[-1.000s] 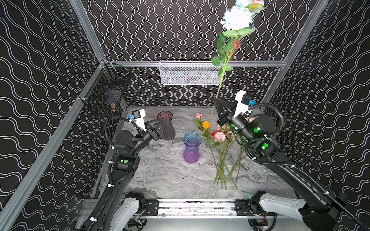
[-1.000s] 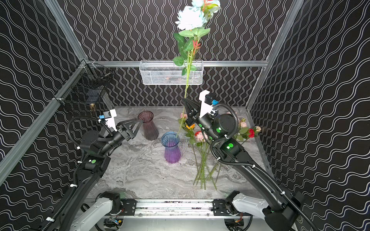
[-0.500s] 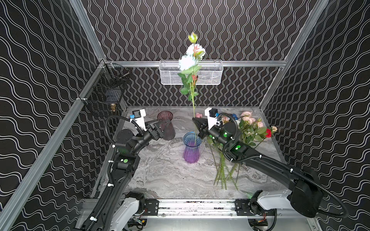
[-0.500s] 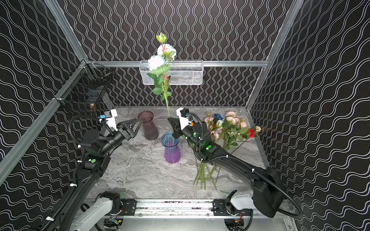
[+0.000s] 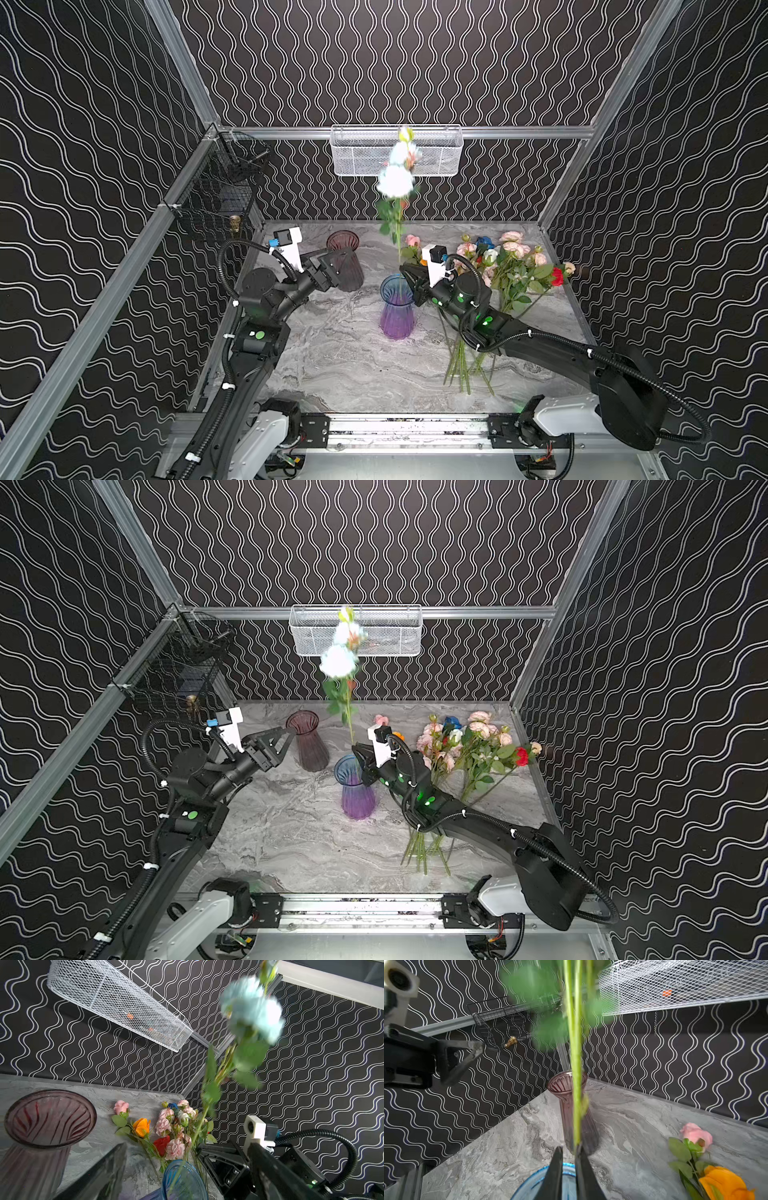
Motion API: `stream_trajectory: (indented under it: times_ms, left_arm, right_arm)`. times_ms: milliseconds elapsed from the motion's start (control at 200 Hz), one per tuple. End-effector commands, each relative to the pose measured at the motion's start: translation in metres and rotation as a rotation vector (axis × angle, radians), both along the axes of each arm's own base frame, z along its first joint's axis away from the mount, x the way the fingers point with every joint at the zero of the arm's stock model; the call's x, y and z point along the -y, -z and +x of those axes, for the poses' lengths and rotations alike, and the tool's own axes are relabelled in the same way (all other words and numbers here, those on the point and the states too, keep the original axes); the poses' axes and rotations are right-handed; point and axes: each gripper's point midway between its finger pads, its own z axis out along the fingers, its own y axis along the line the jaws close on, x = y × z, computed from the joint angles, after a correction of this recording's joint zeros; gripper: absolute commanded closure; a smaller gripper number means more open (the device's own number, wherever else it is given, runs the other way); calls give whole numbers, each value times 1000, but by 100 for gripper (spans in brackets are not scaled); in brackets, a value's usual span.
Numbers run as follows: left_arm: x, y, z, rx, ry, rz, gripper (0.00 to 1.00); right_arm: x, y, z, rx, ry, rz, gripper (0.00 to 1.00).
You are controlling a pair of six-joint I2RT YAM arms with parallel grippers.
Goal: Arrange flowers in a vase
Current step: Place the flower in the vase.
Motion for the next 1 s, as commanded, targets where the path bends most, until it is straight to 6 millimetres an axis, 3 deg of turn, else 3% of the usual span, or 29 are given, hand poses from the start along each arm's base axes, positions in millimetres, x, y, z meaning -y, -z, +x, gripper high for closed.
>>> stream_trajectory:
  times_ms: [0,120,480,701,866,996]
  left_arm:
    - [-2,-4,2,22,-17,7,5]
    - [-1,-3,3,14,-7,10,5]
    - [-2,-3,3,16,-6,4,5]
    - [-1,2,7,-10,-9,2,6]
    - [1,13,15,-75,-4,-3,7]
    - [14,25,20,-137,62,-24,8]
  right_arm:
    - [4,-12,-2,32,8,51,78]
    - [5,-6,-6,14,-3,35,77]
    - [18,-16,-21,20,-1,60,76]
    - [33,-37,-31,-3,24,72,70]
    - [68,-34,-24,-50,173,-1,71]
    - [110,1,-10,-181,305,-53,74]
